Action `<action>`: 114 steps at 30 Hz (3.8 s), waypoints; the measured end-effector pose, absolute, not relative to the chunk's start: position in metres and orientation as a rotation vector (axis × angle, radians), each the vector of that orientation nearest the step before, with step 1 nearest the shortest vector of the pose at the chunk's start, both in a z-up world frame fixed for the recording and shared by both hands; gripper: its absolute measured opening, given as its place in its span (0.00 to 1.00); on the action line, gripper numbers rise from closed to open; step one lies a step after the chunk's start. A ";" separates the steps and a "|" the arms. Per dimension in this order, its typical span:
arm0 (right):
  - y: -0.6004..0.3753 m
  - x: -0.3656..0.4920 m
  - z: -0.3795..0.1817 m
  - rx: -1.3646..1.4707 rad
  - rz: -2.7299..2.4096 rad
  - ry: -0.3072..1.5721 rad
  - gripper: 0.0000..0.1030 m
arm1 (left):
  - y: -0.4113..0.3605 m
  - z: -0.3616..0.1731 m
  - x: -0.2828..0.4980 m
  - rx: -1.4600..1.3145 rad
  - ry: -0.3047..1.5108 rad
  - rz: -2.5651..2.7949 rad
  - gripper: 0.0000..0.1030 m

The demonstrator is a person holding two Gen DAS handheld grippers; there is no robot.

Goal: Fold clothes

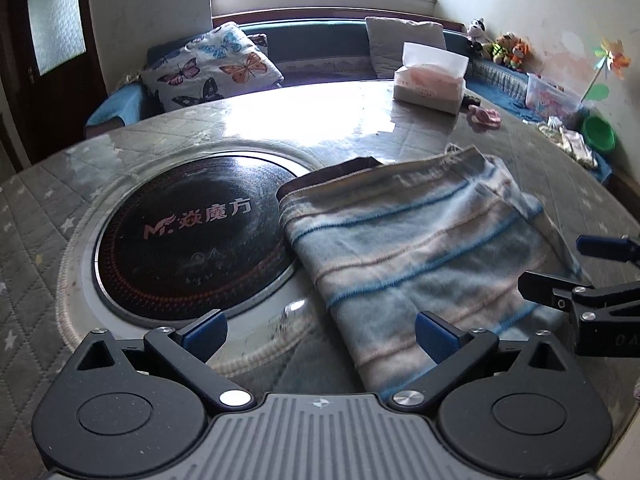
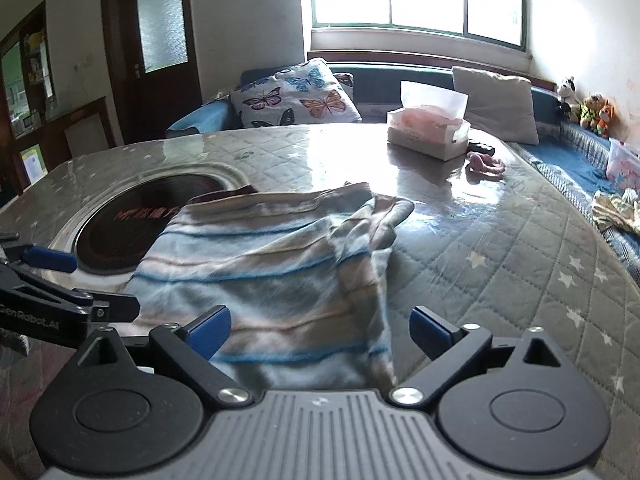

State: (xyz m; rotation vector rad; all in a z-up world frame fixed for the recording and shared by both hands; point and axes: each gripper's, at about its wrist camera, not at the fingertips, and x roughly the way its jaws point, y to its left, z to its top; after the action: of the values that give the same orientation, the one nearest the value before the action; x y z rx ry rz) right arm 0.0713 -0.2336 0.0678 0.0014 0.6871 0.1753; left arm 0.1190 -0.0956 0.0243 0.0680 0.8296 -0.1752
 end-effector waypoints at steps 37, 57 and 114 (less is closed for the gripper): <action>-0.271 0.119 0.057 0.265 0.249 0.709 0.19 | -0.110 0.031 0.174 -0.007 0.828 -0.340 0.10; -0.320 0.160 0.094 0.218 0.102 0.607 0.18 | -0.189 0.056 0.254 0.082 0.756 -0.414 0.10; -0.277 0.048 0.050 0.078 0.064 0.685 0.92 | -0.173 0.024 0.128 0.240 0.776 -0.296 0.95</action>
State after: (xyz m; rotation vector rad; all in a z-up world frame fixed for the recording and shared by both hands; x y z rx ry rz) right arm 0.0483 -0.2772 0.0495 0.0782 0.6853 0.0640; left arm 0.1279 -0.1726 0.0244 0.2402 0.7757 -0.2963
